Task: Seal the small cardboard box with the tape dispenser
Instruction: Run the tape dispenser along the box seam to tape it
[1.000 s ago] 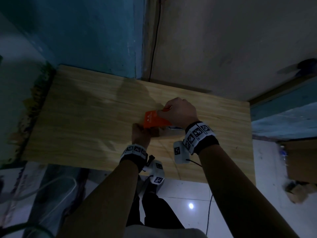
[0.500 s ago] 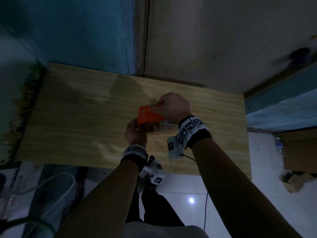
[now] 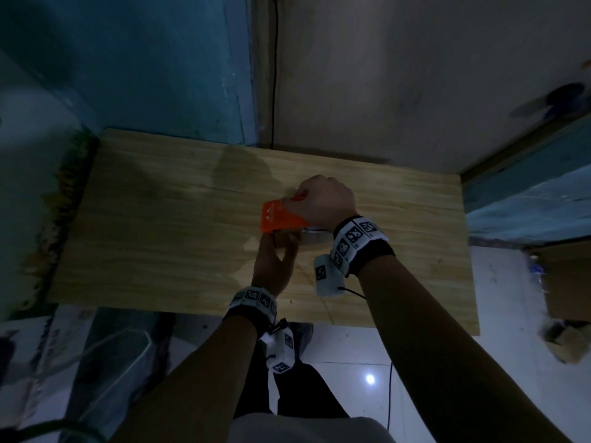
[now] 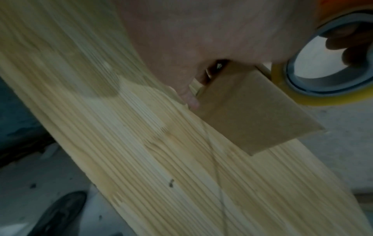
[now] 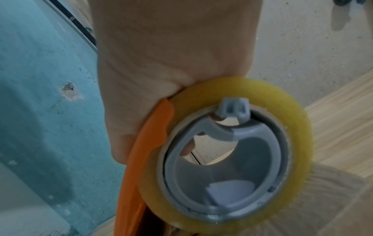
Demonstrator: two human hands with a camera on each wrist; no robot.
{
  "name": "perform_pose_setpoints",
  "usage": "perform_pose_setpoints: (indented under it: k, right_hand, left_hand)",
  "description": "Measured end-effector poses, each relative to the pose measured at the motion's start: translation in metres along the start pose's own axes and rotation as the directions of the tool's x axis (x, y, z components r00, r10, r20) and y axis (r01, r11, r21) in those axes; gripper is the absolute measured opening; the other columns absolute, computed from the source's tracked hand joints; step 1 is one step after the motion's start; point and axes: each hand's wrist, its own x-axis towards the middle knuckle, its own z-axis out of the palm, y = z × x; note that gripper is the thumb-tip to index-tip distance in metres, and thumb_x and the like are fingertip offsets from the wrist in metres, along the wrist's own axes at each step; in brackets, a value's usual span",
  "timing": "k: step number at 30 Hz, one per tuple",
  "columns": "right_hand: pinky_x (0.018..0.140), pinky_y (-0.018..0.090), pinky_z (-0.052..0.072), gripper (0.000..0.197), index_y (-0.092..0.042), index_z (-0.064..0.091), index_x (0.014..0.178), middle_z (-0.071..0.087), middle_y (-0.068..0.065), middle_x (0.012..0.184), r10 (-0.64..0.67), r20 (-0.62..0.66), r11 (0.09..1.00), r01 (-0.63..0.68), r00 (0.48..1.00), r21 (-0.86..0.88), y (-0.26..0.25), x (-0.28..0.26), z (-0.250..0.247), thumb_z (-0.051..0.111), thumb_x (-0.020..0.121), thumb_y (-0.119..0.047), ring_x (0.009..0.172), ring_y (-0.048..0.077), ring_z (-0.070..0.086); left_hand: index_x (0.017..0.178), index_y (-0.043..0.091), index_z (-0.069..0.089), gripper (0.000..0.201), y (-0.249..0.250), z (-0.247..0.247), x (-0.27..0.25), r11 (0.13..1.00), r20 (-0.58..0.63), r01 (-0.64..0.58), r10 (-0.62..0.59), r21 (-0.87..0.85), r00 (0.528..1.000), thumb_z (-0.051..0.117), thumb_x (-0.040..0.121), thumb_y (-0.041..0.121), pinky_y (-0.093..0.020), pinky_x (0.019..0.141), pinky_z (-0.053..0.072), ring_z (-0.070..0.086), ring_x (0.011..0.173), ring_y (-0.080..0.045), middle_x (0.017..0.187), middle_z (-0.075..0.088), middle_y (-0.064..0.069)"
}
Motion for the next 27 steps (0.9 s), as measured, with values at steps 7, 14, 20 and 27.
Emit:
perform_pose_setpoints:
  k: [7,14,20,27]
  right_hand:
    - [0.071,0.029,0.043,0.052,-0.028,0.075,0.093,0.069,-0.005,0.093,0.007,0.007,1.0,-0.007,1.0,0.013,0.002,-0.001,0.002,0.055,0.078,-0.073,0.082,0.017,0.059]
    - [0.073,0.031,0.046,0.054,-0.028,0.074,0.096,0.07,-0.004,0.099,0.013,0.031,1.0,-0.013,0.999,0.002,0.001,0.0,0.0,0.054,0.077,-0.074,0.09,0.02,0.063]
    - [0.077,0.033,0.044,0.053,-0.027,0.069,0.105,0.067,0.0,0.108,-0.008,0.115,1.0,0.009,0.993,-0.007,0.003,-0.001,-0.004,0.054,0.08,-0.072,0.097,0.023,0.062]
    - [0.074,0.031,0.045,0.052,-0.025,0.068,0.11,0.062,0.0,0.106,-0.058,0.216,0.998,0.065,0.975,-0.025,0.009,0.003,-0.018,0.058,0.082,-0.068,0.097,0.022,0.06]
  left_hand:
    - [0.13,0.021,0.047,0.05,-0.001,0.004,0.003,1.0,-0.042,-0.008,0.008,0.02,0.999,0.062,0.086,0.039,-0.039,0.092,0.05,0.056,0.111,-0.018,0.123,0.058,-0.002]
    - [0.138,0.012,0.041,0.069,-0.001,0.011,0.007,0.997,-0.122,0.031,-0.024,0.064,0.992,0.055,0.081,0.047,-0.05,0.094,0.047,0.05,0.116,-0.033,0.131,0.045,-0.013]
    - [0.131,0.028,0.044,0.036,0.008,0.018,0.004,0.997,-0.145,0.077,-0.081,-0.03,0.986,0.049,0.095,0.031,-0.043,0.084,0.051,0.061,0.101,-0.029,0.115,0.063,-0.008]
    - [0.129,0.012,0.051,0.031,0.016,0.032,0.003,0.979,-0.257,0.187,-0.201,-0.076,0.945,0.045,0.1,0.02,-0.03,0.077,0.04,0.061,0.105,-0.035,0.114,0.065,-0.017]
